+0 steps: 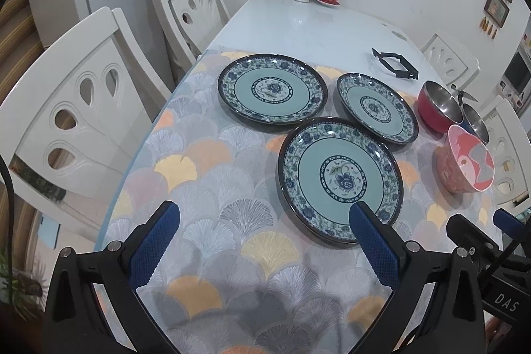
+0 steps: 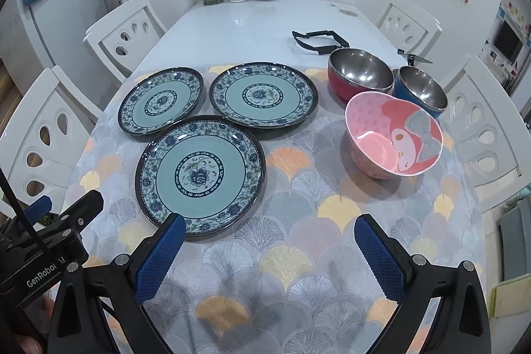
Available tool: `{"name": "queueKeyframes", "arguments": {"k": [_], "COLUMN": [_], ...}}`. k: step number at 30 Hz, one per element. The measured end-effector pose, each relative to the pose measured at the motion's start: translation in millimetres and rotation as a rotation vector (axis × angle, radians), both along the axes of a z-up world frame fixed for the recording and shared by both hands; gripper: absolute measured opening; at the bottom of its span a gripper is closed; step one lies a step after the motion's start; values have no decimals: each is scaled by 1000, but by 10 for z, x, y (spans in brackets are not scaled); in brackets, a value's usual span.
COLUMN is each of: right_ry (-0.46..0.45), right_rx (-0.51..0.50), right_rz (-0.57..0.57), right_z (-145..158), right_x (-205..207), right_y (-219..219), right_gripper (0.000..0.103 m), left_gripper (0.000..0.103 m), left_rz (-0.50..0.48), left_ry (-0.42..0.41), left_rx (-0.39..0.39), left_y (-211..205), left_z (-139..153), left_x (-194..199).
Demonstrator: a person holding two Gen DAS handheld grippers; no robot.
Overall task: Organize plates and bowls
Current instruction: 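Move both grippers toward the blue-and-white plate nearest the tools, then close the left gripper on the plate rim while the right gripper grips it too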
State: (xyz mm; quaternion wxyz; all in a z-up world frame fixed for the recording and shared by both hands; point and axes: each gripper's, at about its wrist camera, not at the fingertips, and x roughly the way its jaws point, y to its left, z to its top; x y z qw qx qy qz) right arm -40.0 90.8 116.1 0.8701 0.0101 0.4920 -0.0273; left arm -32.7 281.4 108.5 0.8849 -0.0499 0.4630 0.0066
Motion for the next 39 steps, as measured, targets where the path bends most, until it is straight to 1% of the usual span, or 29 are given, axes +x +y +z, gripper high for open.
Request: {"name": "queueKeyframes", "arguments": {"k": [6,11,15,23,28,31,33,39], "right_ry": [11,3,7,20,20,15,15,47], "right_rx": [-4,-7,-4,29,33,54,45,49], "right_rz": [4,6,10,20,23,25,25,23], "right_z": [-14,-5,-19,-68,-78,-76,-76,-175], "right_x": [12,8,18,81,158,211,266,437], "right_y": [12,16,18,47,51,30,28,-2], "right_gripper": [101,101,101,97,97,97,97,97], "left_gripper": [101,101,99,99,99,99,99,99], "left_rz": [-9,-11,-11,-15,-14,-16,-20,-40], "left_ry": [-5,-11,-5,7,25,39,50,85], "left_rx": [0,0,1,-3,-22,-42,-56,-66], "left_y": [-23,-21,-15,9,44,54,48,6], "left_z": [6,22,5,-41,-81,-107,-135,-246], "left_x": [-18,-10,15,59,160,242,298,437]}}
